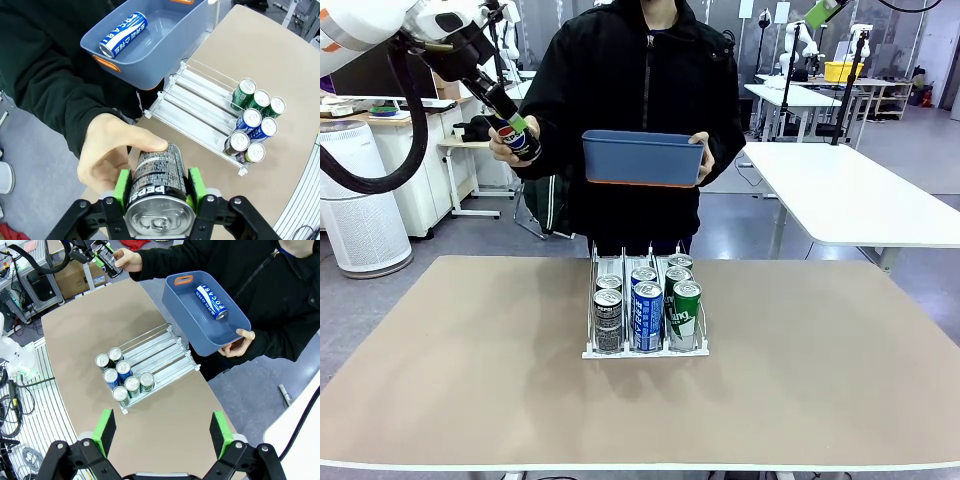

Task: Fill the beverage cans into the dispenser.
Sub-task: Pick up the Pepsi coke handed by the human, then place the picked Pepsi coke in the line of the Automatic Can Dispenser with the same cans.

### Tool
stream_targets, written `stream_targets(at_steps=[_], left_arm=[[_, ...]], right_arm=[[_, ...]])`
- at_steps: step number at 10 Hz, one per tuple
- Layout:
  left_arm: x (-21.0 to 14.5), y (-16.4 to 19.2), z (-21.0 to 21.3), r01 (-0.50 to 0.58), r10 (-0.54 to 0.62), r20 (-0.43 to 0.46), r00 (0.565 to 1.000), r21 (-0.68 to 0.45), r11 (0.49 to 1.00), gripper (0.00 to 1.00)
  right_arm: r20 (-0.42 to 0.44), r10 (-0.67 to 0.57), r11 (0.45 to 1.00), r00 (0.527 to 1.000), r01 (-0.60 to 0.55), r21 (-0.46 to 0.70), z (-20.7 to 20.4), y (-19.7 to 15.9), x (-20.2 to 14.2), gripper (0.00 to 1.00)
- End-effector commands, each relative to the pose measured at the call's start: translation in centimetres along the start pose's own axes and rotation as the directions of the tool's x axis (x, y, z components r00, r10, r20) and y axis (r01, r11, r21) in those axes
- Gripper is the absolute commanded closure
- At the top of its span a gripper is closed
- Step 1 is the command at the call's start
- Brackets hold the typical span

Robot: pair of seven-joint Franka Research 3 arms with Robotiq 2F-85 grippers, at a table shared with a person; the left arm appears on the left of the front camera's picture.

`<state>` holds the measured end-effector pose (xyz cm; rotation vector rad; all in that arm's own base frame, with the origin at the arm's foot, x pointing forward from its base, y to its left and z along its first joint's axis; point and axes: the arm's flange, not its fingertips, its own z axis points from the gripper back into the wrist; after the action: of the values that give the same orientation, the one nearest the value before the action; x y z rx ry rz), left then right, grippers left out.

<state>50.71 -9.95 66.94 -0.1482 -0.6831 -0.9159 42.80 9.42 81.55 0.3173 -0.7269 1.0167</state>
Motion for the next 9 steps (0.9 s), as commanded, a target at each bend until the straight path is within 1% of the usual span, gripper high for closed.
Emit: stream_targets(at_steps=[1, 9], left_arm=[[-0.06, 0.03, -0.05, 0.013, -0.013, 0.005, 1.0, -0.005, 1.0, 1.0], [-0.06, 0.03, -0.05, 0.013, -0.013, 0.005, 1.0, -0.005, 1.0, 1.0]], right_arm=[[0.007, -0.01, 1.0, 1.0, 0.01, 0.003, 0.05, 0.0, 0.01, 0.0], [0.007, -0.01, 1.0, 1.0, 0.01, 0.003, 0.05, 0.0, 0.01, 0.0]])
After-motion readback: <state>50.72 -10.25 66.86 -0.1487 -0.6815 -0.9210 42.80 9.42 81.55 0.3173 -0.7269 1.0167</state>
